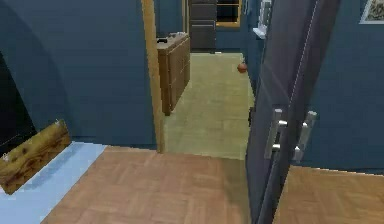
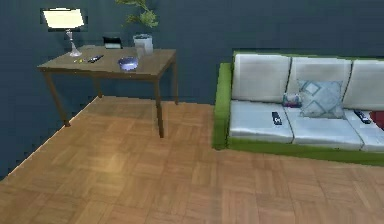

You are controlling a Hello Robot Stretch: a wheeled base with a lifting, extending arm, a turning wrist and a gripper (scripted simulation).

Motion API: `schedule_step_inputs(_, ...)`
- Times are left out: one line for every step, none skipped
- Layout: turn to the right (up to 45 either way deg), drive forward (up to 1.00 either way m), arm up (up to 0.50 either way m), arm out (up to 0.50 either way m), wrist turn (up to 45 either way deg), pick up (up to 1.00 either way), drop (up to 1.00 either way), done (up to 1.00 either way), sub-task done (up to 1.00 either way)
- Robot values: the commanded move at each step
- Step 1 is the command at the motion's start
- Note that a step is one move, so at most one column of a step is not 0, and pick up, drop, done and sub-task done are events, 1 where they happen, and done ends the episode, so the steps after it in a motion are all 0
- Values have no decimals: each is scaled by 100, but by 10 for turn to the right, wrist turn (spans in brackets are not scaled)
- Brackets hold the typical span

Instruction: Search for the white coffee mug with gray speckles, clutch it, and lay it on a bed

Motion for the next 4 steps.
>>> schedule_step_inputs(0,60,0,0,0,0,0,0,0)
schedule_step_inputs(60,0,0,0,0,0,0,0,0)
schedule_step_inputs(0,100,0,0,0,0,0,0,0)
schedule_step_inputs(0,100,0,0,0,0,0,0,0)
